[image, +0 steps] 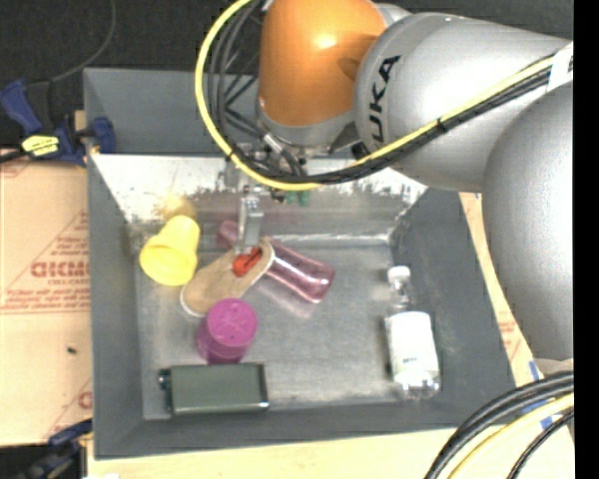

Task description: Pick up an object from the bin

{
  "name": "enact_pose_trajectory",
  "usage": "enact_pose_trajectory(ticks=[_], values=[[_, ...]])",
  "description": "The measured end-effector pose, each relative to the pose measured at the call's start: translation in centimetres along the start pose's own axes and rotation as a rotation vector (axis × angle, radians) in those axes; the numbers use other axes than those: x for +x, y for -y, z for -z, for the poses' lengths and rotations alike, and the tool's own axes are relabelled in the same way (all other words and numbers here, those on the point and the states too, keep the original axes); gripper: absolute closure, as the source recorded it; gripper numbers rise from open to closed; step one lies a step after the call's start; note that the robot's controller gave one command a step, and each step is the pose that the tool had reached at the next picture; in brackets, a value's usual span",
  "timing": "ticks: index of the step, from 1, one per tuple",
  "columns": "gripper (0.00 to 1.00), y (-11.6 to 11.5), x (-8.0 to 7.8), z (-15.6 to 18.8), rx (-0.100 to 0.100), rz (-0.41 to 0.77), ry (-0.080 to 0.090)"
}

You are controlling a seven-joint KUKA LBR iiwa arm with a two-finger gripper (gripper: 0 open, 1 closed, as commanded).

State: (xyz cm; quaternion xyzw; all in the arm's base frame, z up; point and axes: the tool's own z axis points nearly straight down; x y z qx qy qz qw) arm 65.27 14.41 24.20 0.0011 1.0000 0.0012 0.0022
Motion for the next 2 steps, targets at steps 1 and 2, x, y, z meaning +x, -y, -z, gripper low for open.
enact_pose_trajectory(ticks=[1,2], values=[[0.0,0.0,0.0,0.0,0.0,0.0,0.0],[0.0,-4.9,1.1,-8.4,-0.001,0.057,0.004]])
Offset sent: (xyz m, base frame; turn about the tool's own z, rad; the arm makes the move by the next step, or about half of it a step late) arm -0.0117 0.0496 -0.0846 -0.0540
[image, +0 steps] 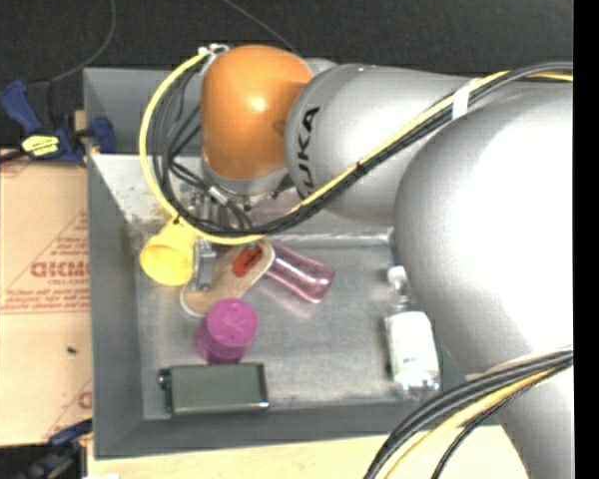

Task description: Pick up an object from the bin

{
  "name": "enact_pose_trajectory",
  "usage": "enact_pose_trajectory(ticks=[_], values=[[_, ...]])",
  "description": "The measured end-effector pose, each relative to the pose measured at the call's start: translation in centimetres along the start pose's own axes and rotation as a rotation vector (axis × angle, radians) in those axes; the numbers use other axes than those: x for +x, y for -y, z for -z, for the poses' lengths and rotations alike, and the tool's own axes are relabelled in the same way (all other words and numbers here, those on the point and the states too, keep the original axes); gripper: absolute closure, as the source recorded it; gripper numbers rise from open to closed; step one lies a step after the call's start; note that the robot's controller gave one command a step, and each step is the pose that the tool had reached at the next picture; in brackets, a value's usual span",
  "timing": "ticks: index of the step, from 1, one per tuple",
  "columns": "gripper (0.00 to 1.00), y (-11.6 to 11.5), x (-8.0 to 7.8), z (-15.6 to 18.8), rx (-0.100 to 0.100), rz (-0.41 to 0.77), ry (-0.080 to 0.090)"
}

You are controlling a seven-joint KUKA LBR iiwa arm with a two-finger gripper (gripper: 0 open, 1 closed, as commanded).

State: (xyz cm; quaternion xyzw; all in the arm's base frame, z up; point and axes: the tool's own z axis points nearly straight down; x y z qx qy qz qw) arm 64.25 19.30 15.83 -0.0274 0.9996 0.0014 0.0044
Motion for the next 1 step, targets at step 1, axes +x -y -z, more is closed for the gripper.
enact_pose_trajectory(ticks=[1], values=[[0.0,3.0,1.44,-2.03,0.0,0.002,-0.001]])
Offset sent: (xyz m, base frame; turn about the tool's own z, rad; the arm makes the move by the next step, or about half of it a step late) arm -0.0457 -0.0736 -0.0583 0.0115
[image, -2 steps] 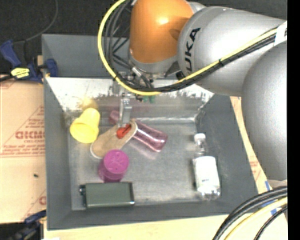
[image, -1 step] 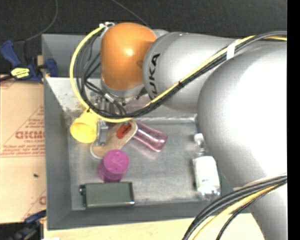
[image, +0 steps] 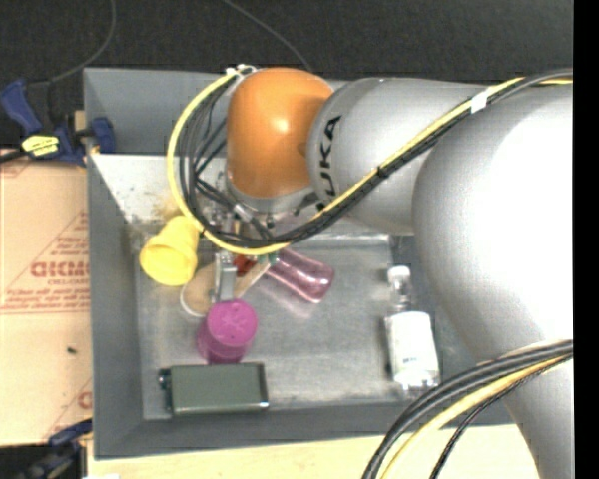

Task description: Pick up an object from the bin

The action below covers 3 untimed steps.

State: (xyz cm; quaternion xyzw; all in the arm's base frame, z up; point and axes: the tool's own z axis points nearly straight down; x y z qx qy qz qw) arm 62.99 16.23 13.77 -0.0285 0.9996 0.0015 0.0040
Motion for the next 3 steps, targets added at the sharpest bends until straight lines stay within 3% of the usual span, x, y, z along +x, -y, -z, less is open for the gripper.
enact_pose_trajectory(ticks=[1,2,3], values=[[0.0,3.5,2.8,-2.7,-0.009,-0.013,0.018],[0.0,2.4,1.8,-1.6,-0.002,-0.011,0.014],[0.0,3.2,1.4,-1.7,-0.007,0.011,0.028]])
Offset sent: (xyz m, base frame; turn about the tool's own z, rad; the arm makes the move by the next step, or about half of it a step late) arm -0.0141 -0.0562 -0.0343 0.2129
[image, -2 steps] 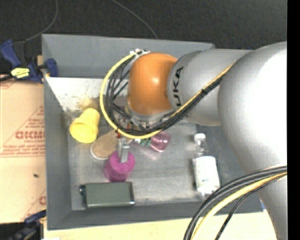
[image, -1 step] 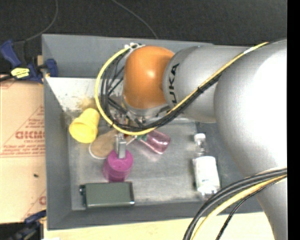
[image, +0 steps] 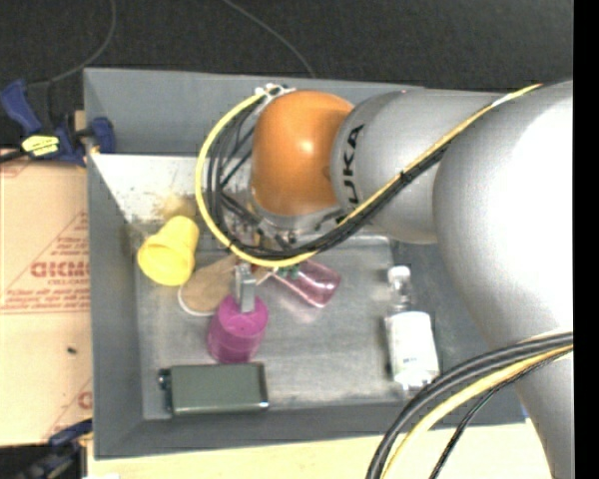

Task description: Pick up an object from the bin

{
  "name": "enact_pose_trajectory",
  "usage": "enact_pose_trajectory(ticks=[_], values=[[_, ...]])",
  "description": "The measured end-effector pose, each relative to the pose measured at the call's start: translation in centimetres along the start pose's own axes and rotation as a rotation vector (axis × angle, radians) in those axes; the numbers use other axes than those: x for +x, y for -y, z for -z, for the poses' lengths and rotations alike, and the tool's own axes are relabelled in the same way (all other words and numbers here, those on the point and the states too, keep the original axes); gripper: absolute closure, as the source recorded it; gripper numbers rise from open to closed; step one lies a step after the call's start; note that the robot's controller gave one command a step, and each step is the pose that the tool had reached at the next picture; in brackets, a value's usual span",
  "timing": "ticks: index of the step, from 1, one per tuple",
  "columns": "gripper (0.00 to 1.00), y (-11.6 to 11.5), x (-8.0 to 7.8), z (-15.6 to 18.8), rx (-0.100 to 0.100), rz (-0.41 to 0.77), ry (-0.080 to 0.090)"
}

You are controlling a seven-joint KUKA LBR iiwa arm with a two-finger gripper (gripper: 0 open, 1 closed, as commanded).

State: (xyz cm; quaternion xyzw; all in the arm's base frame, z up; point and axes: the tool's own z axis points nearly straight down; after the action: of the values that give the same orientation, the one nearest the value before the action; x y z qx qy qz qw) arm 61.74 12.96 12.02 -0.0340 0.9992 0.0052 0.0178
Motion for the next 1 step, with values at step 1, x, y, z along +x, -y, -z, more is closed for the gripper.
enact_pose_trajectory(ticks=[1], values=[[0.0,4.46,-0.12,-0.61,0.004,-0.053,0.011]])
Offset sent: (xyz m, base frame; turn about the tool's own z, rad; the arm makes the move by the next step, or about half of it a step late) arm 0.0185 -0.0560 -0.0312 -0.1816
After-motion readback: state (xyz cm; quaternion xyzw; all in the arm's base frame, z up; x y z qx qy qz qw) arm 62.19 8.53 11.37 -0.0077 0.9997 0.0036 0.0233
